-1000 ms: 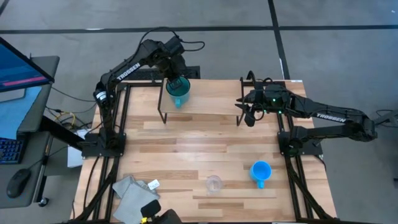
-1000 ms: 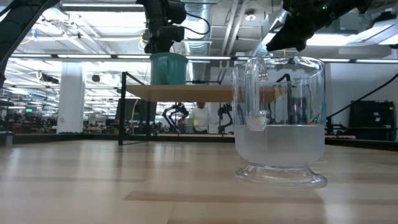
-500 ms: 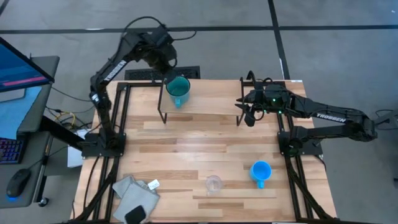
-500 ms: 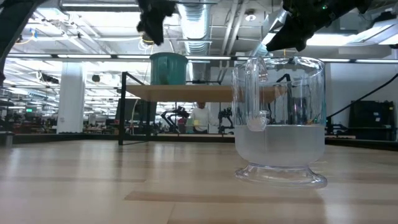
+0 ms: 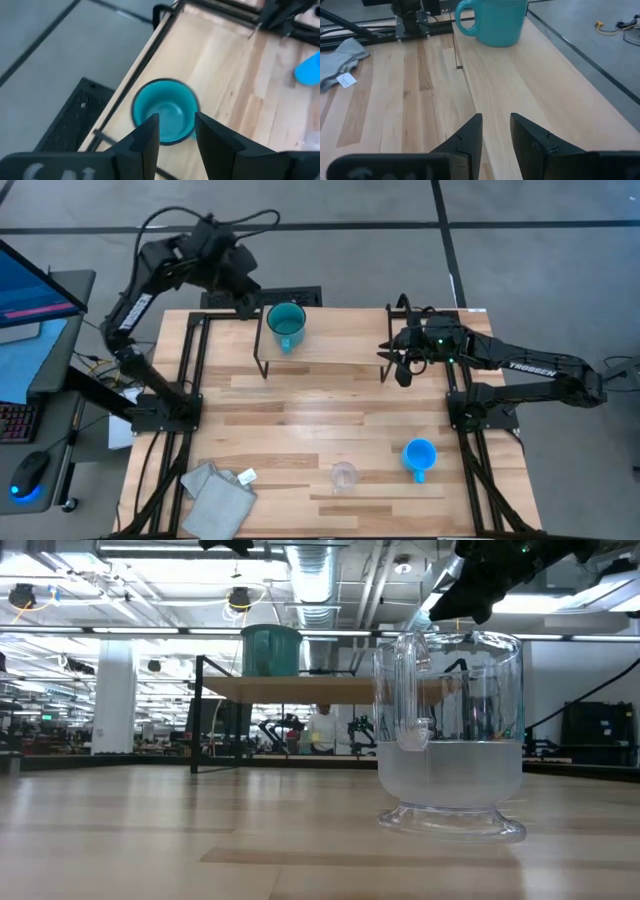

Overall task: Stack small to large cups/mugs on shelf
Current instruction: Adjust the shelf

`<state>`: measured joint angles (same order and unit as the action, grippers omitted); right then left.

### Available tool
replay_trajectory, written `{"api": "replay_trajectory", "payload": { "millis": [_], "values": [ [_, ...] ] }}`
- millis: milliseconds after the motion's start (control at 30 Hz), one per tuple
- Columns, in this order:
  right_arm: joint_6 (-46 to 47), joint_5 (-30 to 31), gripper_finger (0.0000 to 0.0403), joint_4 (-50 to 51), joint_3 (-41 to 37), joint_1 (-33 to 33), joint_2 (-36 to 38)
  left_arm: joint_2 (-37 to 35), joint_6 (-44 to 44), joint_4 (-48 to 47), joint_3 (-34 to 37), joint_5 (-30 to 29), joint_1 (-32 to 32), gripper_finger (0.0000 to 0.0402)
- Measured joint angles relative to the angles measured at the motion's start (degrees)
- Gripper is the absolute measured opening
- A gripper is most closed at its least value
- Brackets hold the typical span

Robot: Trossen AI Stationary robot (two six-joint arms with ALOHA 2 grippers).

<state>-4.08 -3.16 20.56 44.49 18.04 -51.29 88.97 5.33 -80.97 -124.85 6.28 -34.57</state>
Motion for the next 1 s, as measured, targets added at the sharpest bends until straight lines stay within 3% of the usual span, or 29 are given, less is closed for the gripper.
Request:
{"api": "replay_trajectory", "payload": {
  "millis": [467,633,800,1000],
  "values": [
    [0.77,-1.98,0.0122,0.00,0.00,0.00,0.04,-31.72,-12.22,36.59,53.38,1.31,3.29,0.0114],
    [3.58,-7.21,0.0122,0.79,0.00,-0.25,0.07,-41.79,-16.10,43.84,65.21,4.59,6.85,0.0114],
    [5.20,-4.15,0.0122,5.88,0.00,-0.97,0.07,-47.72,-18.88,48.33,74.14,4.70,10.97,0.0114],
    [11.66,-2.78,0.0122,11.37,0.00,-1.19,0.07,-49.79,-19.70,54.54,82.01,3.75,13.73,0.0114]
  ]
}}
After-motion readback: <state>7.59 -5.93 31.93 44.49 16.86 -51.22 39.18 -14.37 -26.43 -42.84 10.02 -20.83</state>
